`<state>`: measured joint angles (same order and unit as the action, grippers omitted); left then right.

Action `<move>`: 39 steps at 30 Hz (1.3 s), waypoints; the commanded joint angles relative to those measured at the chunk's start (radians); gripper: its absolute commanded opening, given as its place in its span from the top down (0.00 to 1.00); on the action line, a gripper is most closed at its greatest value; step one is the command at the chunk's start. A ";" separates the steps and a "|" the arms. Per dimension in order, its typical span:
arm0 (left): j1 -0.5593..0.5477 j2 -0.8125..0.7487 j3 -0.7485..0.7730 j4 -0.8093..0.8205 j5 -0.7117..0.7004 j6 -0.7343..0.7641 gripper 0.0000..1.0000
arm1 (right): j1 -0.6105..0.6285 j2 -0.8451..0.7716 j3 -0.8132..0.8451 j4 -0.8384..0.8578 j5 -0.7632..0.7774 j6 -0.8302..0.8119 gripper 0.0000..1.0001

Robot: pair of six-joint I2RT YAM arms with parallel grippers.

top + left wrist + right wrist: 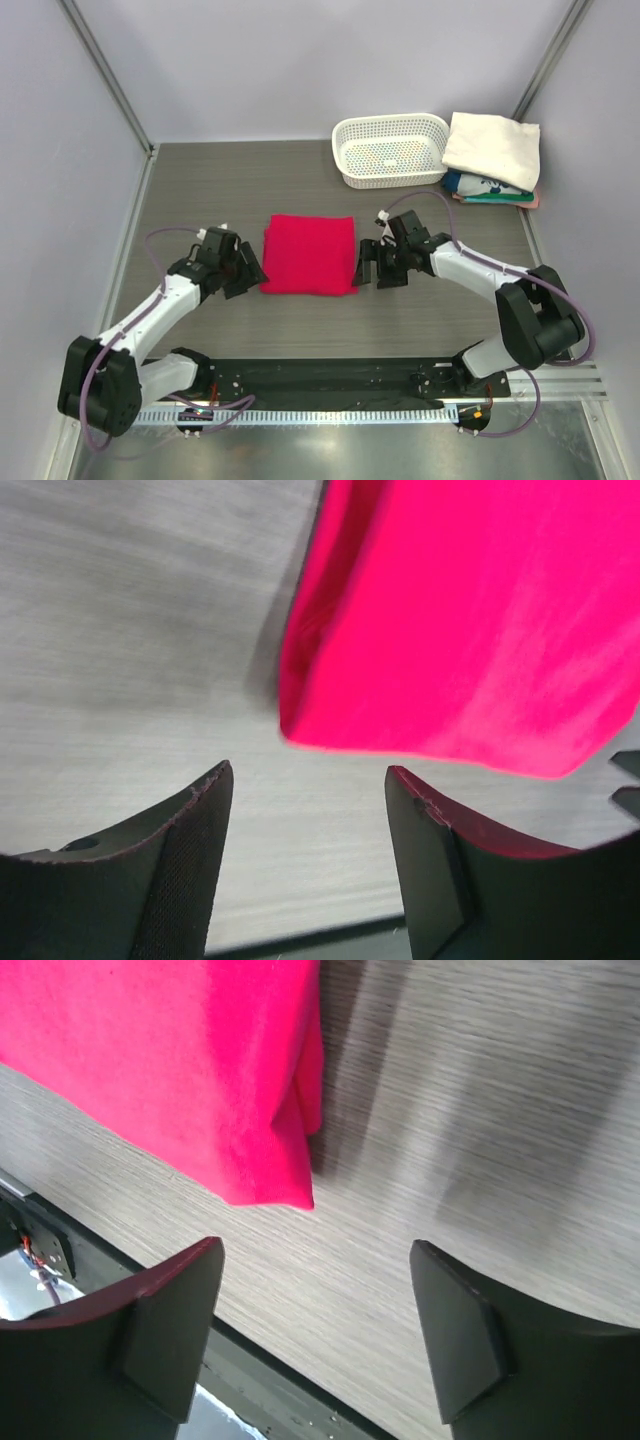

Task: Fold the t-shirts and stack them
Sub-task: Fold the tshirt, then neatly place the folded tshirt to the corner

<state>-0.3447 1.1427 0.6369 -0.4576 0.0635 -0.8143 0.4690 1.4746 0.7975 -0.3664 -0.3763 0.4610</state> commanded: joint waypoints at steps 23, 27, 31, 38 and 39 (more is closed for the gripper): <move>0.006 -0.371 0.231 -0.372 -0.218 0.225 0.25 | -0.078 0.630 0.407 0.351 -0.298 0.091 0.01; 0.007 -0.290 0.181 -0.275 -0.238 0.130 0.23 | -0.038 0.641 0.402 0.356 -0.332 0.088 0.00; 0.009 -0.131 0.161 -0.123 -0.139 0.076 0.28 | -0.027 0.679 0.355 0.490 -0.410 0.164 0.03; 0.010 -0.164 0.227 -0.183 -0.134 0.139 0.27 | -0.027 0.701 0.353 0.546 -0.454 0.180 0.49; 0.012 -0.176 0.236 -0.205 -0.157 0.151 0.27 | -0.026 0.702 0.348 0.557 -0.460 0.191 0.55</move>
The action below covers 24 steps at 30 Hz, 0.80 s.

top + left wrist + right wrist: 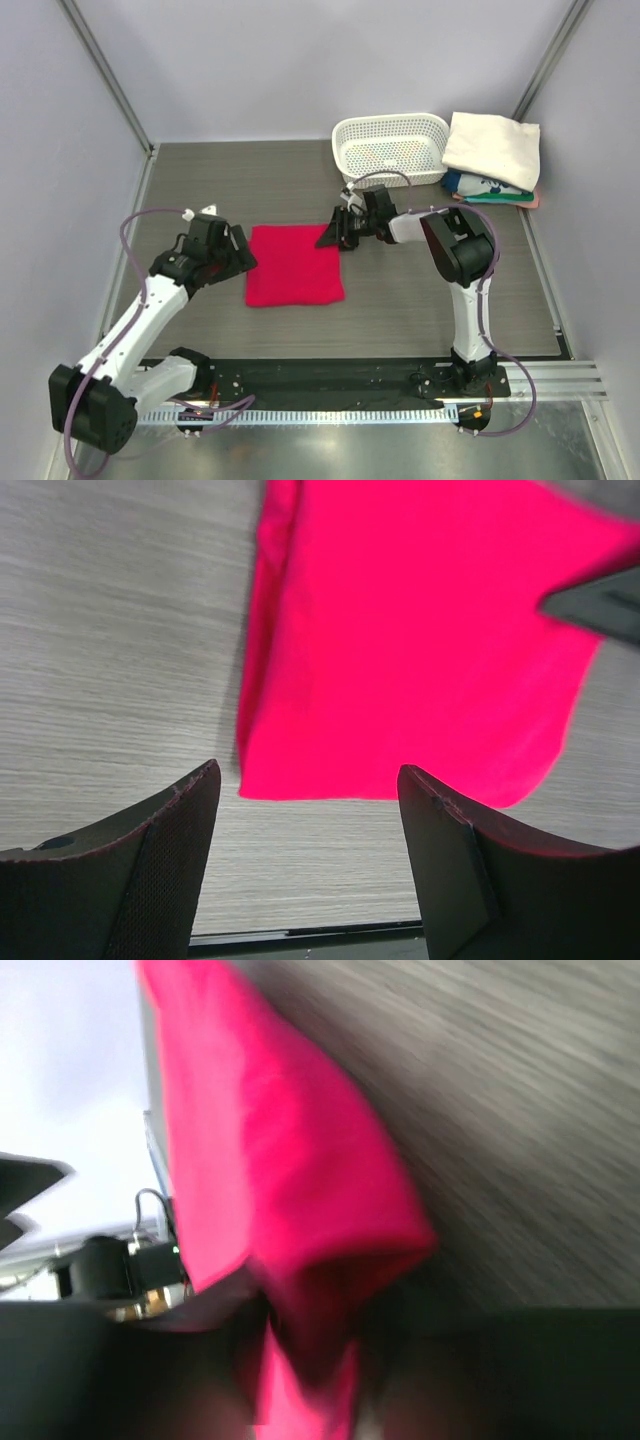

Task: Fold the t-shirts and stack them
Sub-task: Neatly place the folded tshirt to the corner

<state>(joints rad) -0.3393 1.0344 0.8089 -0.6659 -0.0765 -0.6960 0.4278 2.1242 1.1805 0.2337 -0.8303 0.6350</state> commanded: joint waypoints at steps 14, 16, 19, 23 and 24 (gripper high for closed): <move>0.037 -0.232 0.070 -0.113 -0.025 0.187 0.23 | 0.031 -0.078 -0.001 -0.179 0.109 -0.144 0.99; 0.036 -0.229 0.069 -0.109 -0.017 0.191 0.23 | -0.003 -0.121 0.033 -0.339 0.169 -0.245 0.99; 0.036 -0.229 0.065 -0.100 0.007 0.196 0.23 | -0.053 -0.207 0.033 -0.424 0.223 -0.322 0.99; 0.036 -0.235 0.064 -0.097 0.018 0.199 0.23 | -0.098 -0.306 0.041 -0.503 0.275 -0.443 0.99; 0.036 -0.238 0.062 -0.093 0.024 0.199 0.23 | -0.103 -0.337 0.060 -0.549 0.287 -0.475 0.98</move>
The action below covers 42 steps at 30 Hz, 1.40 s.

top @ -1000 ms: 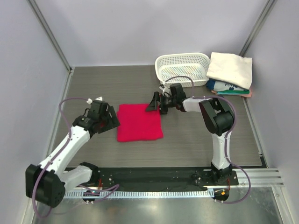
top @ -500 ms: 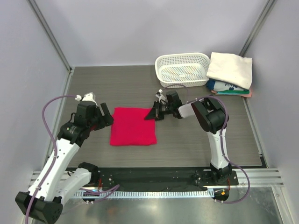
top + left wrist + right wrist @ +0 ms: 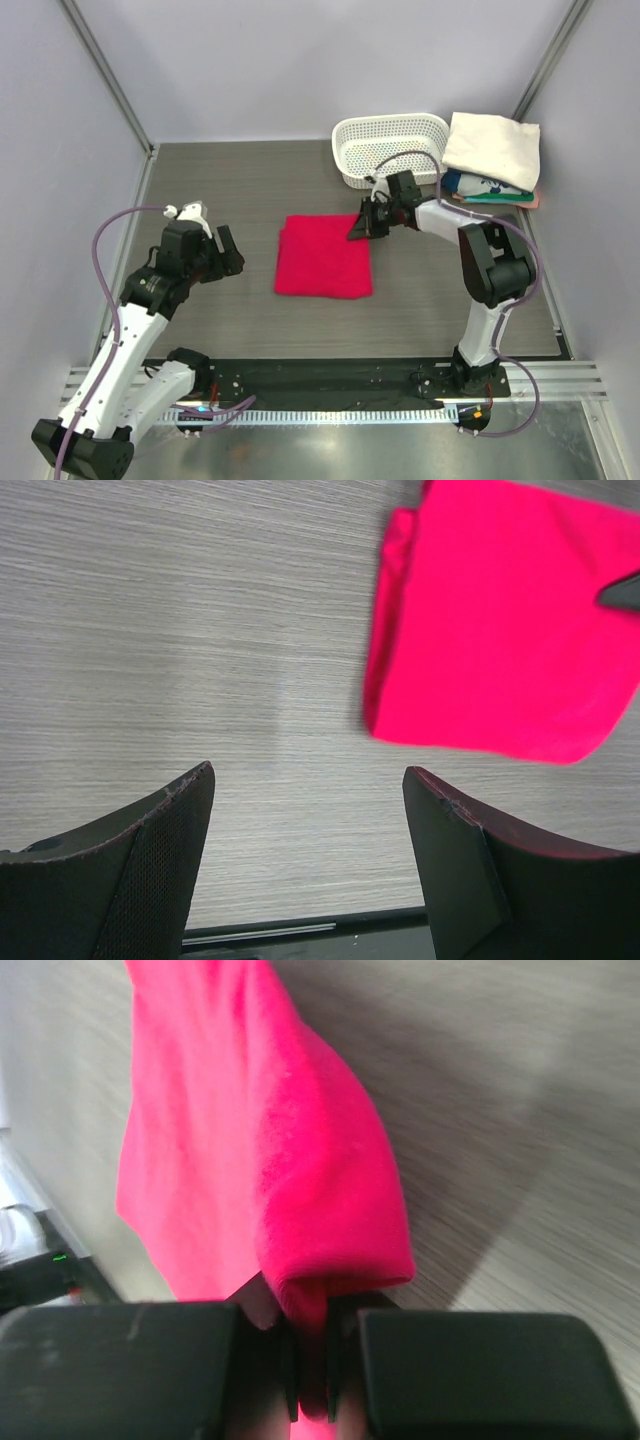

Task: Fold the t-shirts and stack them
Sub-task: Neatly place the folded tshirt to the corner

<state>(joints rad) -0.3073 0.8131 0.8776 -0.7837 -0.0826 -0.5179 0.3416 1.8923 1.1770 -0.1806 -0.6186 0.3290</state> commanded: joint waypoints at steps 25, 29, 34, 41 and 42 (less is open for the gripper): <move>0.005 0.029 -0.015 0.047 0.104 0.024 0.24 | -0.328 -0.286 0.599 -0.513 0.264 -0.452 0.99; 0.004 0.035 -0.017 0.049 0.109 0.025 0.25 | -0.378 -0.246 0.754 -0.571 0.260 -0.464 0.99; 0.004 0.043 -0.019 0.050 0.118 0.025 0.25 | -0.420 -0.178 0.909 -0.614 0.258 -0.492 0.99; 0.004 0.057 -0.019 0.050 0.126 0.025 0.26 | -0.483 -0.053 1.165 -0.695 0.238 -0.525 0.99; 0.004 0.055 -0.020 0.050 0.123 0.025 0.26 | -0.498 -0.045 1.176 -0.694 0.234 -0.525 0.99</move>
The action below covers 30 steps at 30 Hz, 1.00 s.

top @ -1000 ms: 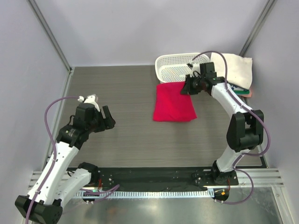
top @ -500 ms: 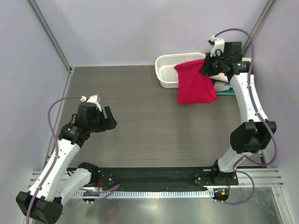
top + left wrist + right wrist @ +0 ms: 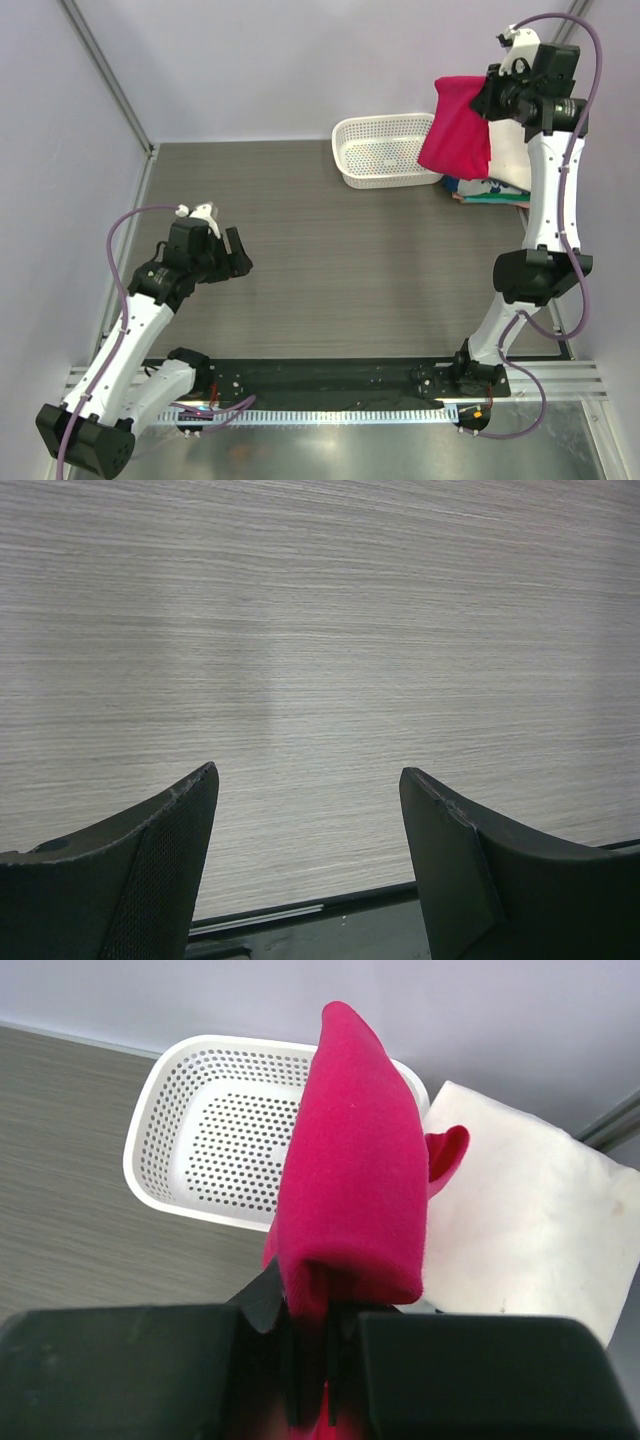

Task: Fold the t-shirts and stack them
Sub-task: Neatly place the folded tshirt to the corner

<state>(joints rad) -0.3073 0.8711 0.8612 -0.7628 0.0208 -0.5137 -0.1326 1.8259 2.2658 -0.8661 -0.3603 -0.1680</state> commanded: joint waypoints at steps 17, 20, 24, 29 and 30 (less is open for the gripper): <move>0.004 0.022 -0.007 0.028 0.013 0.017 0.26 | -0.139 0.248 0.285 -0.007 -0.101 -0.051 0.99; 0.004 0.031 -0.005 0.026 0.014 0.017 0.27 | -0.166 0.300 0.320 0.021 -0.083 -0.064 0.99; 0.004 0.034 -0.007 0.026 0.014 0.015 0.27 | -0.196 0.349 0.319 0.090 -0.048 -0.076 0.99; 0.004 0.057 -0.007 0.028 0.030 0.017 0.27 | -0.210 0.409 0.311 0.188 0.010 -0.093 0.99; 0.004 0.060 -0.007 0.028 0.034 0.018 0.27 | -0.210 0.417 0.302 0.209 0.027 -0.097 0.99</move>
<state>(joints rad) -0.3073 0.9184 0.8593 -0.7593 0.0250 -0.5140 -0.3401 2.2456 2.5324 -0.8089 -0.3893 -0.2348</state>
